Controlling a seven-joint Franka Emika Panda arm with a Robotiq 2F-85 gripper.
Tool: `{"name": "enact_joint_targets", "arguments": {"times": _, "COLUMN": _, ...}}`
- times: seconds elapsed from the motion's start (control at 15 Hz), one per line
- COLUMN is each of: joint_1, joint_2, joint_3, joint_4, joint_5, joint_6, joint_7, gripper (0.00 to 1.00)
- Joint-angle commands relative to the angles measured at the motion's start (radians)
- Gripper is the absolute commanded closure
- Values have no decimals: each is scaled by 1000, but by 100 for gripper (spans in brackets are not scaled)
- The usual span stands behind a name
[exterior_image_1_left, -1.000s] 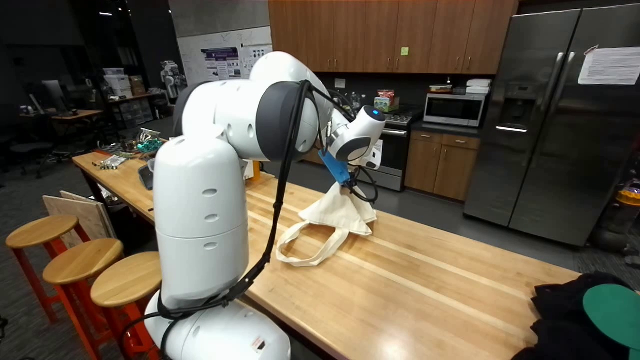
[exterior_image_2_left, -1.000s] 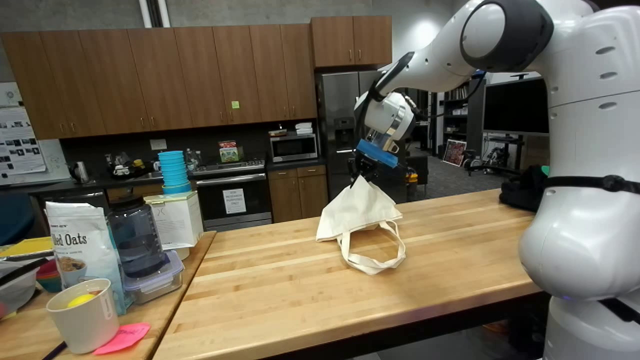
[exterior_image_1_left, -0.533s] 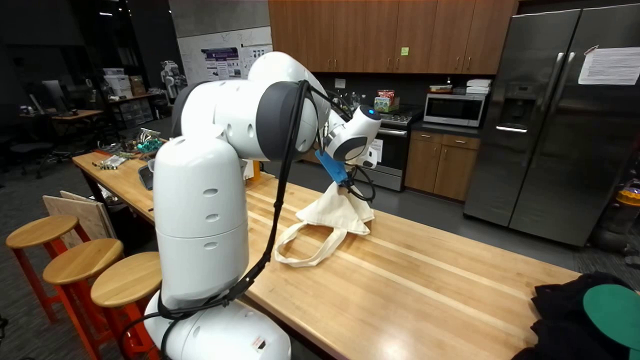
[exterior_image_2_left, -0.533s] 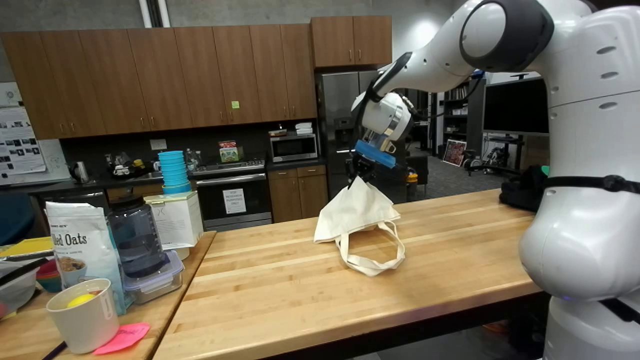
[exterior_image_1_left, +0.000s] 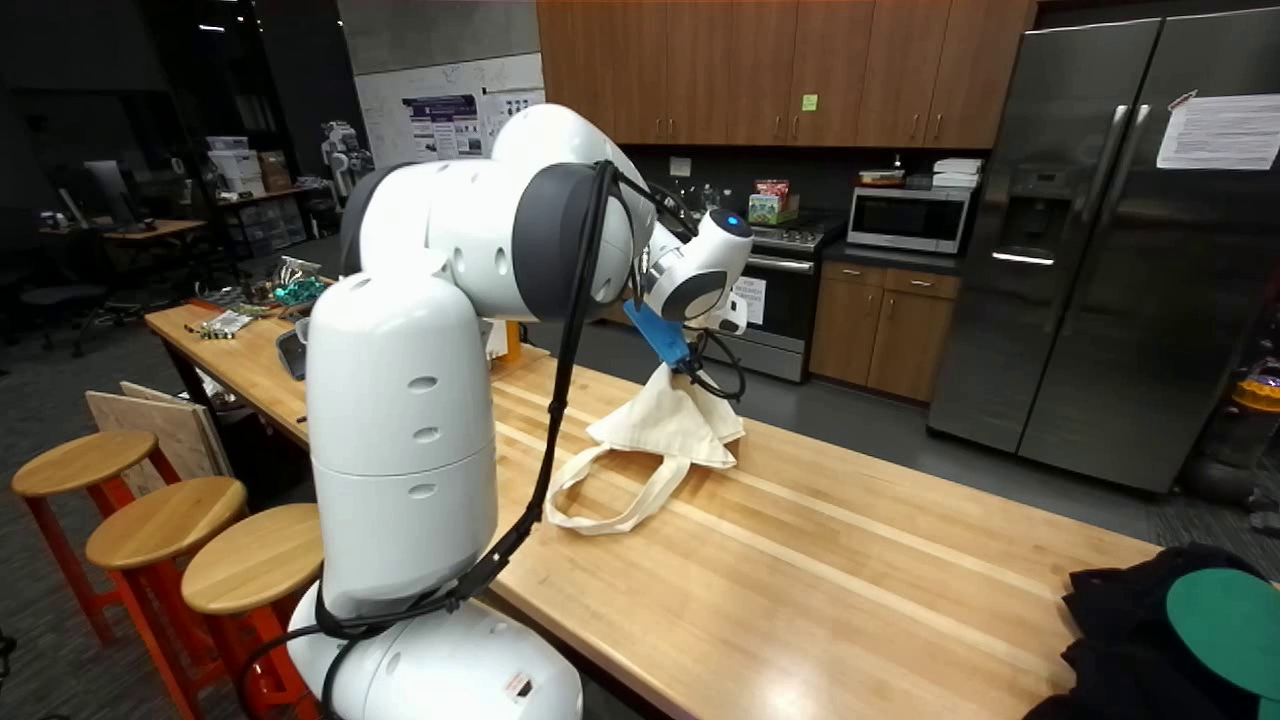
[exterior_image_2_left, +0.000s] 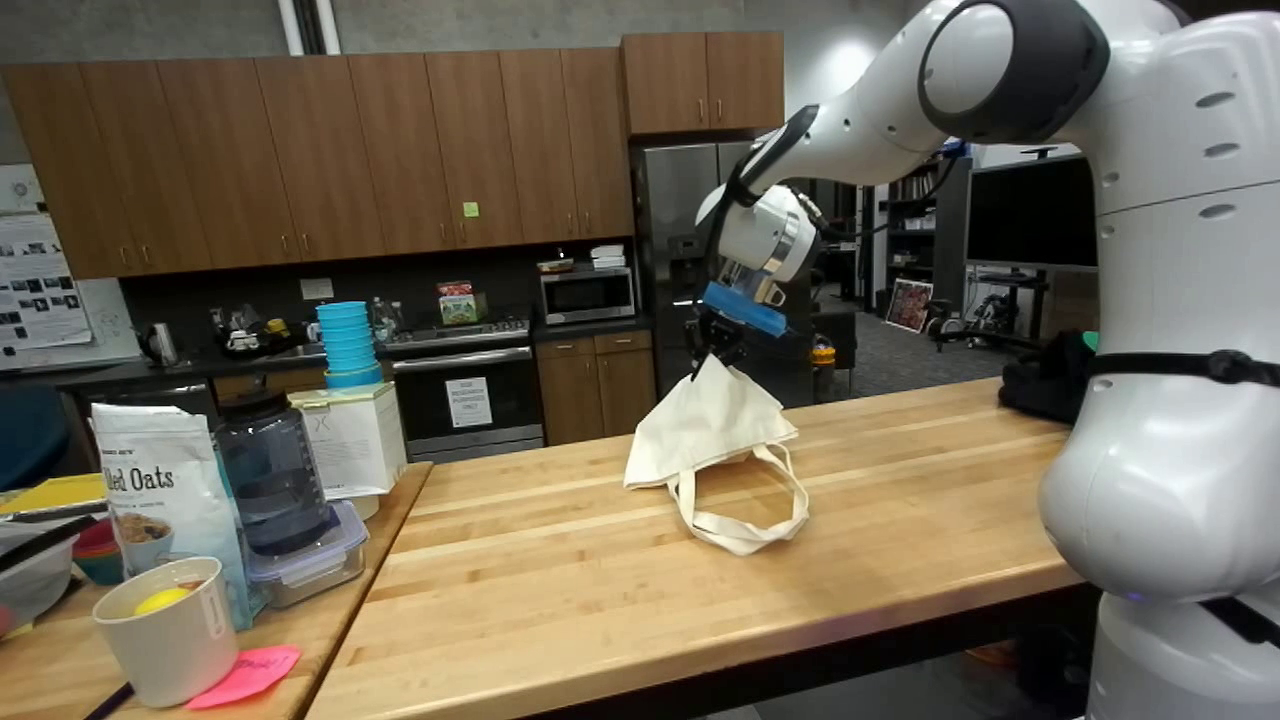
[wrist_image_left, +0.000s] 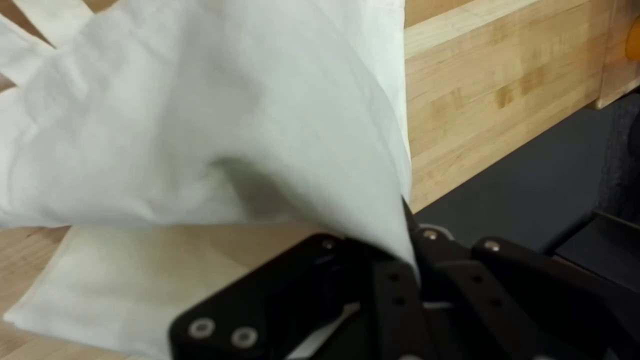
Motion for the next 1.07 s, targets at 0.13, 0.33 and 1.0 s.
{"name": "enact_joint_targets", "arguments": {"times": 0.13, "joint_1": 10, "joint_2": -3, "joint_3": 5, "joint_4": 11, "joint_5": -30, "joint_6": 5, "joint_7": 33, "gripper": 99}}
{"name": "enact_joint_targets", "arguments": {"times": 0.33, "joint_1": 13, "joint_2": -4, "joint_3": 7, "joint_4": 10, "joint_5": -38, "joint_6": 7, "joint_7": 36, "gripper": 99}}
{"name": "enact_joint_targets", "arguments": {"times": 1.0, "joint_1": 15, "joint_2": -1, "joint_3": 10, "joint_4": 11, "joint_5": -45, "joint_6": 14, "joint_7": 51, "gripper": 99}}
